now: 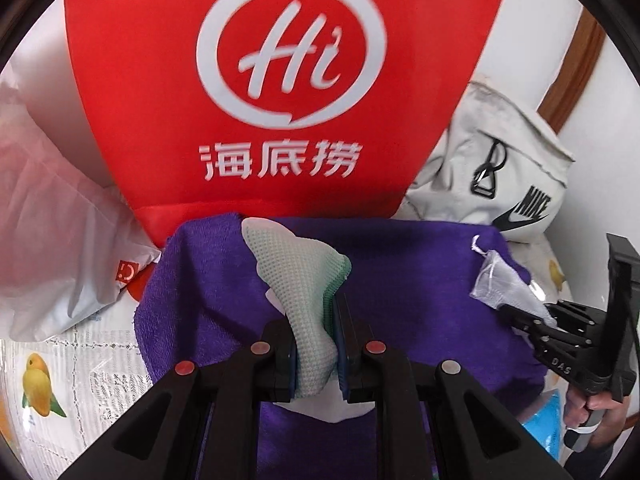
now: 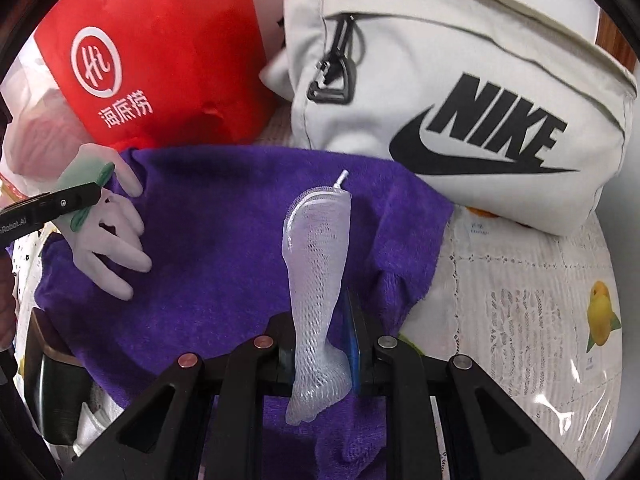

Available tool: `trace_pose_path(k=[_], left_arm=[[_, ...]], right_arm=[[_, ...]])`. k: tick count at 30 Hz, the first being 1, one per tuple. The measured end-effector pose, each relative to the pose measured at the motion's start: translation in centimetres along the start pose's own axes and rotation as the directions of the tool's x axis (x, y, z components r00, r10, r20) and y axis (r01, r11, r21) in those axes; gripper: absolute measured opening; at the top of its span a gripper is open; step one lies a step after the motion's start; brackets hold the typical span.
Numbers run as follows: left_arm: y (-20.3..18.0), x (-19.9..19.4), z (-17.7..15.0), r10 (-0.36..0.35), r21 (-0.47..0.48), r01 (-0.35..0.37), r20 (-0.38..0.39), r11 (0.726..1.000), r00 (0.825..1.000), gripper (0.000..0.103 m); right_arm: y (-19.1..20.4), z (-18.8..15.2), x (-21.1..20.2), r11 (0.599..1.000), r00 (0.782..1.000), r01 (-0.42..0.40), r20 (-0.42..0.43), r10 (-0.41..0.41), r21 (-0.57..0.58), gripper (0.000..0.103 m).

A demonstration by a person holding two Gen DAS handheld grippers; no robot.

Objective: Organize soft objects
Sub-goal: 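Carry the green cloth with the left tool while the right tool carries the mesh bag to the purple towel, then open the left tool onto the purple towel while the right tool releases the mesh bag beside it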

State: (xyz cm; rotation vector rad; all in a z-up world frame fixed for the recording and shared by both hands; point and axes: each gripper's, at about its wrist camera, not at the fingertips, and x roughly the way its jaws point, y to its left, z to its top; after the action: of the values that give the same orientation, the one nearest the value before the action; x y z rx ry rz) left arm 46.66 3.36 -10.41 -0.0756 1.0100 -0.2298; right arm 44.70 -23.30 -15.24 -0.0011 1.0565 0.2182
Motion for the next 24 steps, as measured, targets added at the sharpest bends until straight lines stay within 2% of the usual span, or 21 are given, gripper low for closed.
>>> trace_pose_path(k=[3,5,6,8,9,11,14,19,24], left_arm=[[0.0,0.7,-0.1,0.028,-0.009,-0.028,-0.014,1.000,1.000,0.014],[0.0,0.9,-0.1,0.040,-0.011,-0.040,-0.018,0.999,0.999,0.017],[-0.1,1.0,-0.1,0.047,-0.013,-0.047,-0.020,0.999,0.999,0.023],[0.1,0.9,-0.2,0.063,-0.015,-0.063,-0.024,0.998,0.998,0.040],[0.1,0.9,-0.2,0.075,-0.016,-0.075,-0.027,0.997,0.997,0.052],[0.1,0.5,-0.4,0.086,-0.015,-0.086,-0.014,0.996,0.996,0.059],[0.2,-0.1,-0.6,0.097,-0.020,-0.098,-0.008,0.995,0.995,0.069],[0.0,-1.8,-1.0,0.209,0.007,-0.209,0.010,0.978,0.978,0.072],[-0.5,-4.3,-1.9,0.257,0.021,-0.258,0.055,0.966,0.965,0.075]], right_arm=[[-0.2,-0.2,0.1,1.000,1.000,-0.014,-0.007,0.014,0.006,0.020],[-0.2,0.0,0.1,1.000,1.000,-0.022,-0.011,0.022,0.012,0.024],[-0.1,0.0,0.1,1.000,1.000,-0.028,-0.011,0.029,0.011,0.026],[-0.1,-0.1,0.0,0.999,0.999,-0.048,-0.011,0.048,0.008,0.037],[-0.1,-0.1,-0.1,0.998,0.998,-0.054,-0.010,0.054,0.007,0.040],[0.3,-0.3,-0.3,0.999,0.999,-0.052,-0.009,0.052,-0.003,0.058],[0.6,-0.7,-1.1,0.998,0.998,-0.059,0.001,0.059,-0.008,0.069],[1.5,-1.6,-2.8,1.000,1.000,-0.006,0.003,0.006,-0.024,0.071],[1.7,-2.7,-5.1,0.998,0.998,0.041,0.055,-0.039,-0.039,0.080]])
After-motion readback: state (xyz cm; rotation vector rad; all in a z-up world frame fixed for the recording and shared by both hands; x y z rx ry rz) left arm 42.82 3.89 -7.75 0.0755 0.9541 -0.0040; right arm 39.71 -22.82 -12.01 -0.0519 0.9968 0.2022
